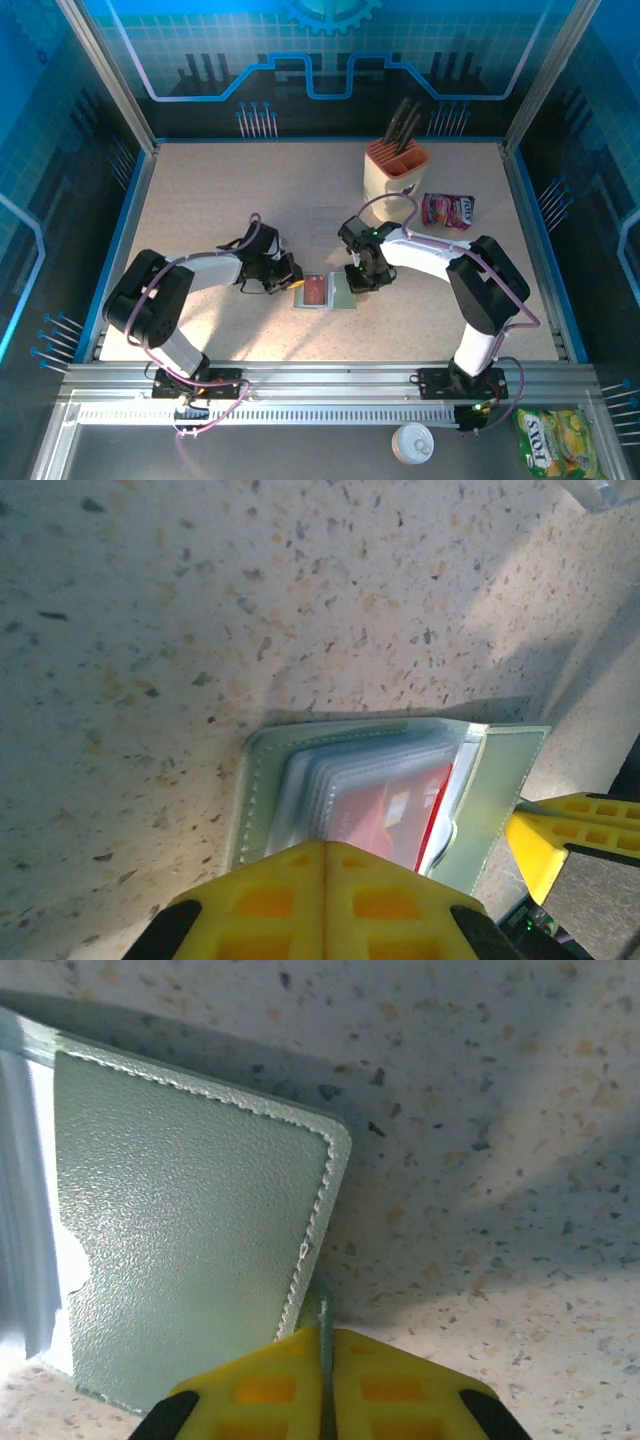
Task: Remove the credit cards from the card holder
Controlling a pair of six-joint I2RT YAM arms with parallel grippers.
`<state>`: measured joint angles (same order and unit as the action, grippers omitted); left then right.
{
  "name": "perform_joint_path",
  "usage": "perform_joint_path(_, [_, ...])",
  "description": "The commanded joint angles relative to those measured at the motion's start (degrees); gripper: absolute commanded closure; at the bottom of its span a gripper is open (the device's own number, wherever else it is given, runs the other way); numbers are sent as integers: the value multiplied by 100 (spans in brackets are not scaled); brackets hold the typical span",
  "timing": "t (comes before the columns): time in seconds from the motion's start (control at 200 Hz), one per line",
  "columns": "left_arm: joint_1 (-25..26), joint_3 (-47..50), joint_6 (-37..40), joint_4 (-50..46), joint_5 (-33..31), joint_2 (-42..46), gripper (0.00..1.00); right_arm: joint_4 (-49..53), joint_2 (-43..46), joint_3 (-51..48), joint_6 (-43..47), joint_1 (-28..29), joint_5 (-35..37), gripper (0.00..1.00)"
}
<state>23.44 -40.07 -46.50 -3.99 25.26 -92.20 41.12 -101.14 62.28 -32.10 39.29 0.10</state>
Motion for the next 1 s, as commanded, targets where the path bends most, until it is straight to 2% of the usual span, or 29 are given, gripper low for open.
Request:
perform_joint_path(0.0, [28,-182,97,-494,-235,204,93,10,-83,-82,-60,-79,256,90])
perform_joint_path(0.18, [29,-222,154,-755,-372,278,93,-78,-114,-102,-29,-109,320,89])
perform_joint_path(0.42, [37,-177,72,-588,-114,80,93,-193,-141,-52,-7,-106,180,89])
perform_joint_path(0.69, [28,-284,177,-663,-164,-8,93,-346,-102,-84,-180,-45,-86,88])
perform_joint_path(0.995, [-197,-473,448,-752,-80,-247,94,-377,-39,-82,-450,95,-100,88])
